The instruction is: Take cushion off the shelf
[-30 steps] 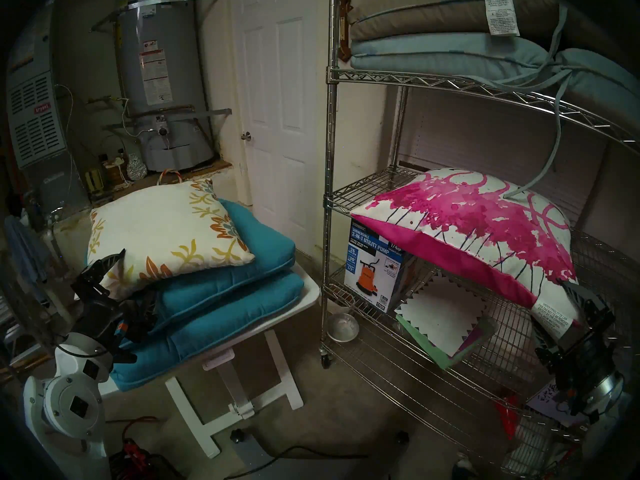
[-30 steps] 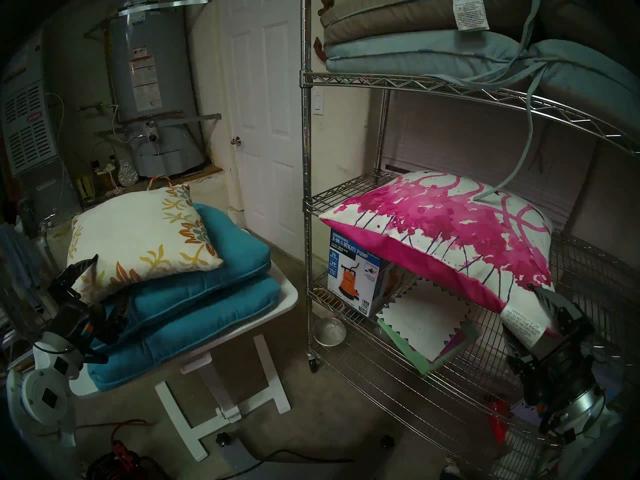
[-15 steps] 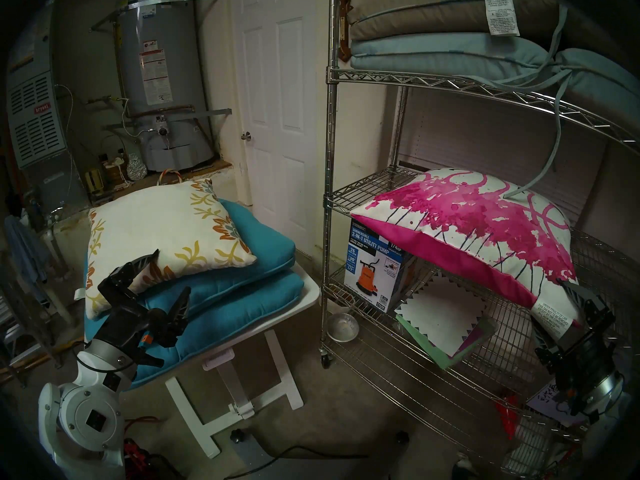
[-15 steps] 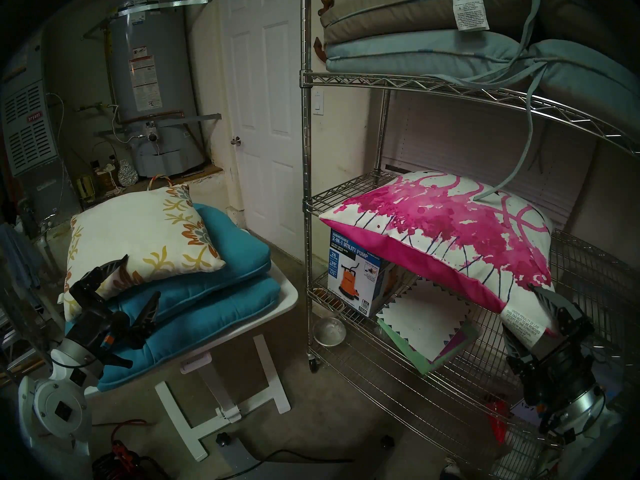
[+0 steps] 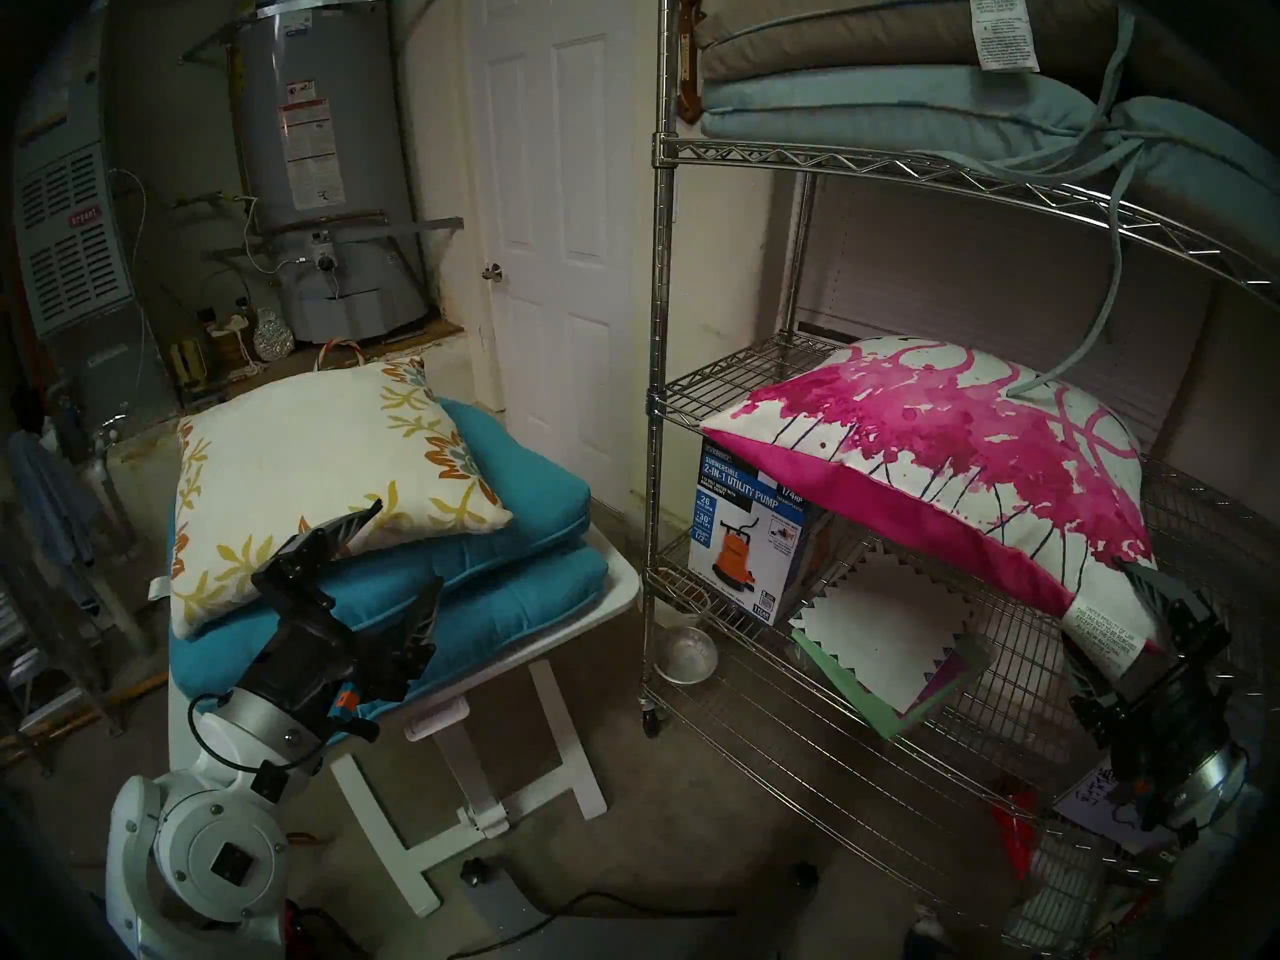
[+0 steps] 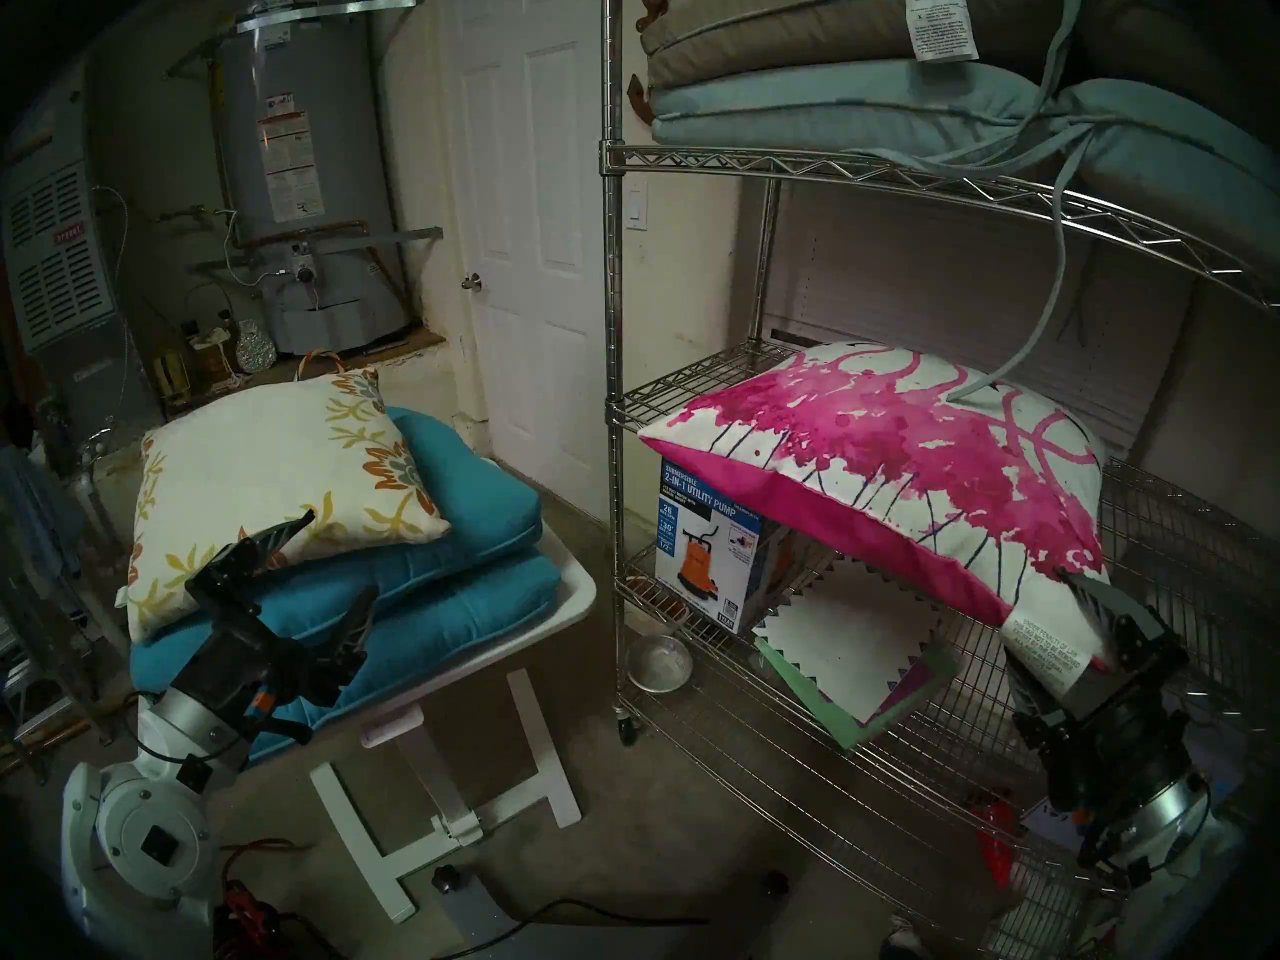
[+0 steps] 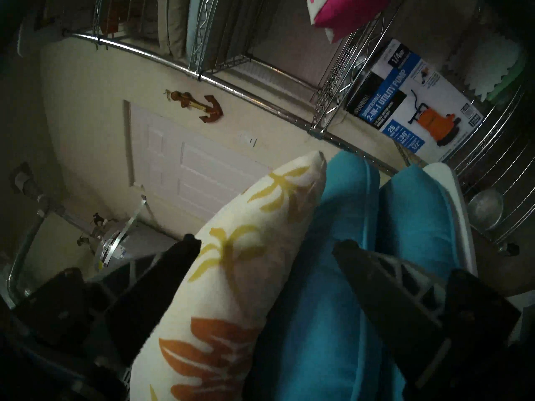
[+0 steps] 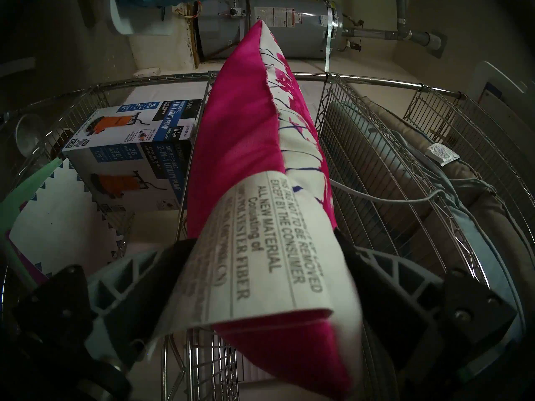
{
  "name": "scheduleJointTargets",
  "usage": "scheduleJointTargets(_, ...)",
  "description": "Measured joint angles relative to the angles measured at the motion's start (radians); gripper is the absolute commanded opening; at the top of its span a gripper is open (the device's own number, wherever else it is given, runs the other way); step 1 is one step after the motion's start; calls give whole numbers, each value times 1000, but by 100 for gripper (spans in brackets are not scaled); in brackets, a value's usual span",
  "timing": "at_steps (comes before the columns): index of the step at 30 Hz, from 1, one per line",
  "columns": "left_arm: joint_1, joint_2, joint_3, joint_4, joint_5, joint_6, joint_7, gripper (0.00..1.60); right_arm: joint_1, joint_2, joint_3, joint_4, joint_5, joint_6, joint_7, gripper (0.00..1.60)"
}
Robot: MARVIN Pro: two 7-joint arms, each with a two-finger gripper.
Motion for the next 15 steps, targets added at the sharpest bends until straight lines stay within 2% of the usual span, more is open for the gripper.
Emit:
scheduleJointTargets(11, -27, 6, 110, 0, 54, -39, 21, 160, 3, -2, 1, 1, 0, -3, 2, 160)
scheduleJointTargets(15, -59, 5, 166, 0, 96, -43, 33, 160, 4, -3, 1, 1, 0, -4, 3, 160)
